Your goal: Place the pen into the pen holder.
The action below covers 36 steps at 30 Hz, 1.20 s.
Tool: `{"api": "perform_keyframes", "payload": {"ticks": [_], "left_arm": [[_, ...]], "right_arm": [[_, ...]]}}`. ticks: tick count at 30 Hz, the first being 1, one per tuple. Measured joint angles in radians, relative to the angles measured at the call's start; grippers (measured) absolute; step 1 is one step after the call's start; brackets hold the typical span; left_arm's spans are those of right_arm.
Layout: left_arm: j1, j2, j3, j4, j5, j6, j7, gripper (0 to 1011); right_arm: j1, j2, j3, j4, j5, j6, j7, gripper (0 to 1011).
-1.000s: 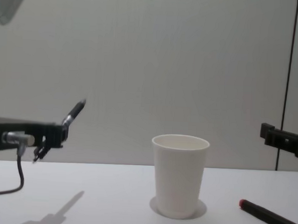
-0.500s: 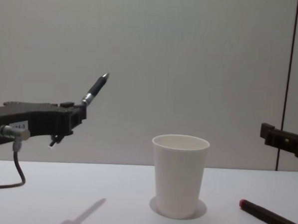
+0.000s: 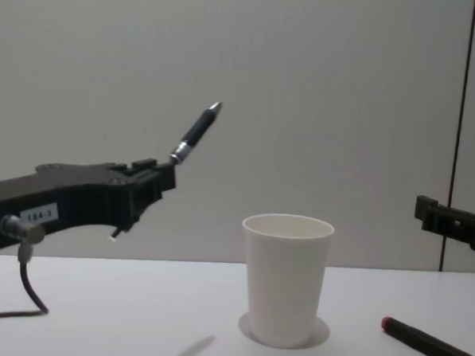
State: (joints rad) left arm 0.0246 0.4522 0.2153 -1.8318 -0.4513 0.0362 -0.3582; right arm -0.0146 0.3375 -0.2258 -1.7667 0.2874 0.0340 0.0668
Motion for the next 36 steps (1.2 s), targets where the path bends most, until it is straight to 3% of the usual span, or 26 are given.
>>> {"api": "perform_keyframes", "payload": {"ticks": [18,19,27,36], "left_arm": [[-0.047,-0.011,0.028,0.098,-0.031,-0.088,-0.294,158],[-0.058,-0.017,0.035,0.115,-0.030,-0.094,-0.332,159],[-0.092,-0.036,0.054,0.163,-0.015,-0.107,-0.429,158],[-0.116,-0.050,0.069,0.198,0.000,-0.115,-0.486,158]], "right_arm": [[0.000,0.000,0.000,0.000,0.000,0.000,0.000,1002],[0.000,0.000,0.000,0.000,0.000,0.000,0.000,1002],[0.000,0.000,0.000,0.000,0.000,0.000,0.000,1002],[0.000,0.000,0.000,0.000,0.000,0.000,0.000,1002]]}}
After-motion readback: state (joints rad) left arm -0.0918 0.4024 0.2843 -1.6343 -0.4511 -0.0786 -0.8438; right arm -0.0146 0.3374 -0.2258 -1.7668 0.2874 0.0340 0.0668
